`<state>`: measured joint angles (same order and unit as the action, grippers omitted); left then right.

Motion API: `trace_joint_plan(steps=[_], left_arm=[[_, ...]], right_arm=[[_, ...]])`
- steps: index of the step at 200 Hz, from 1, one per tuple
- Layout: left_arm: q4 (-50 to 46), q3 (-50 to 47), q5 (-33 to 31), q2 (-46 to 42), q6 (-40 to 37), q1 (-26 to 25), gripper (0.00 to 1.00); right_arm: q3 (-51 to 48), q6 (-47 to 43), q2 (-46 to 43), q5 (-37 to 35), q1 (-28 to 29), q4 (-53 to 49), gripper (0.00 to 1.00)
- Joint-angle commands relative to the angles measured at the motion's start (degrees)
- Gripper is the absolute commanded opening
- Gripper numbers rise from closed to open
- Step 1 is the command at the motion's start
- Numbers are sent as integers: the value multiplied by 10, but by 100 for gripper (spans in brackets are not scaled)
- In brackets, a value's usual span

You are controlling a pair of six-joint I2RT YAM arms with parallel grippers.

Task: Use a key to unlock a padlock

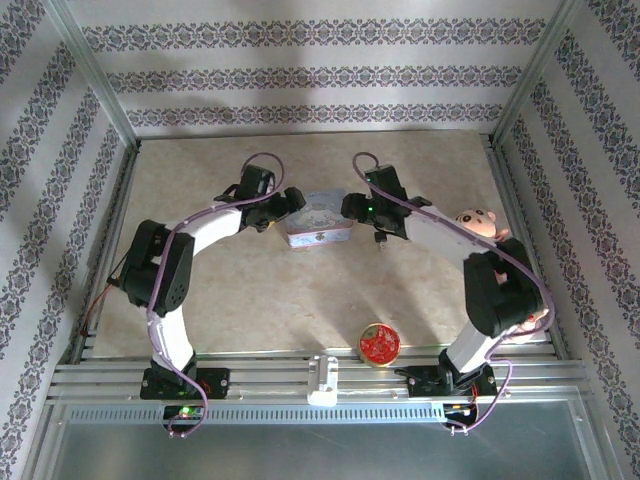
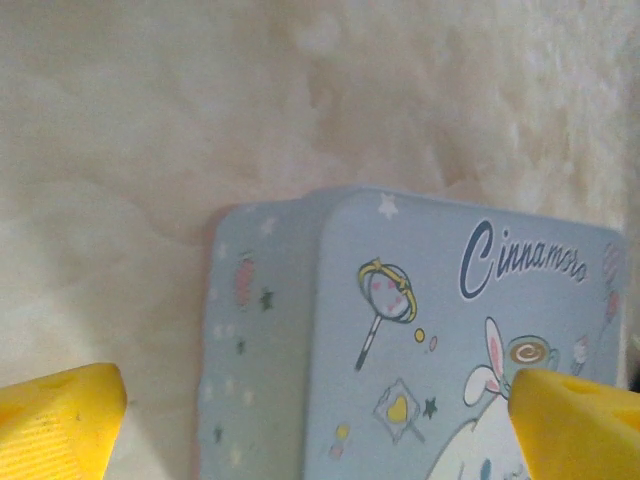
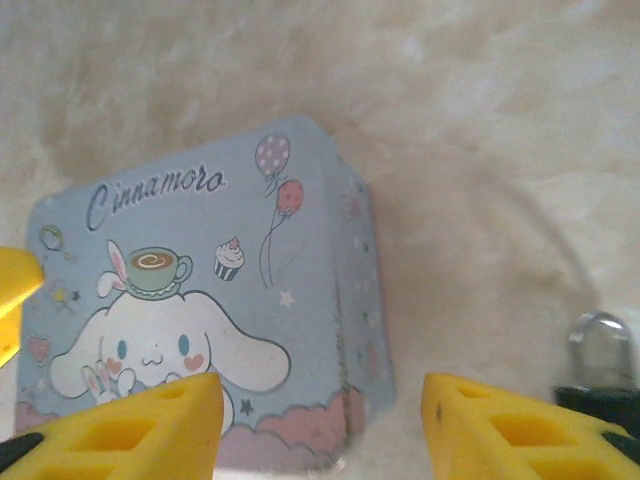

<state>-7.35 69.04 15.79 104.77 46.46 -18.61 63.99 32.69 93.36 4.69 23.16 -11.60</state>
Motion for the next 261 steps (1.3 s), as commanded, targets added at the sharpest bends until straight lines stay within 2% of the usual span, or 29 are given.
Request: trace_joint_plan(steps=[1, 30, 68, 82, 92, 109, 123, 137, 184, 198, 225, 261], left_arm=[[-37, -17, -44, -78, -33, 26, 99], [-67, -59, -125, -167, -105, 44, 99], [-42, -156, -291, -281, -214, 51, 99], [6, -212, -326, -328, -254, 51, 99], [64, -262, -345, -362, -283, 51, 99], [198, -360, -366, -416, -334, 52, 99], [296, -424, -374, -443, -375, 54, 99], [352, -460, -376, -454, -412, 56, 99], [510, -526, -333, -411, -501, 79, 99], [531, -534, -317, -389, -505, 90, 99], [576, -541, -290, -331, -486, 124, 99], [670, -550, -240, -254, -460, 164, 99]], right_arm=[[-37, -14, -77, -48, -21, -15, 57], [-108, -43, -190, -103, -38, -22, 63], [-215, -90, -348, -186, -62, -21, 75], [-248, -111, -397, -209, -71, -17, 83], [-273, -127, -427, -232, -74, -9, 98], [-310, -155, -465, -264, -85, 13, 98], [-336, -176, -486, -282, -94, 37, 98], [-362, -201, -497, -299, -100, 75, 98], [-508, -329, -495, -298, -106, 343, 98], [-538, -343, -480, -283, -117, 412, 98], [-541, -331, -443, -236, -157, 433, 98], [-546, -325, -369, -174, -191, 512, 98]])
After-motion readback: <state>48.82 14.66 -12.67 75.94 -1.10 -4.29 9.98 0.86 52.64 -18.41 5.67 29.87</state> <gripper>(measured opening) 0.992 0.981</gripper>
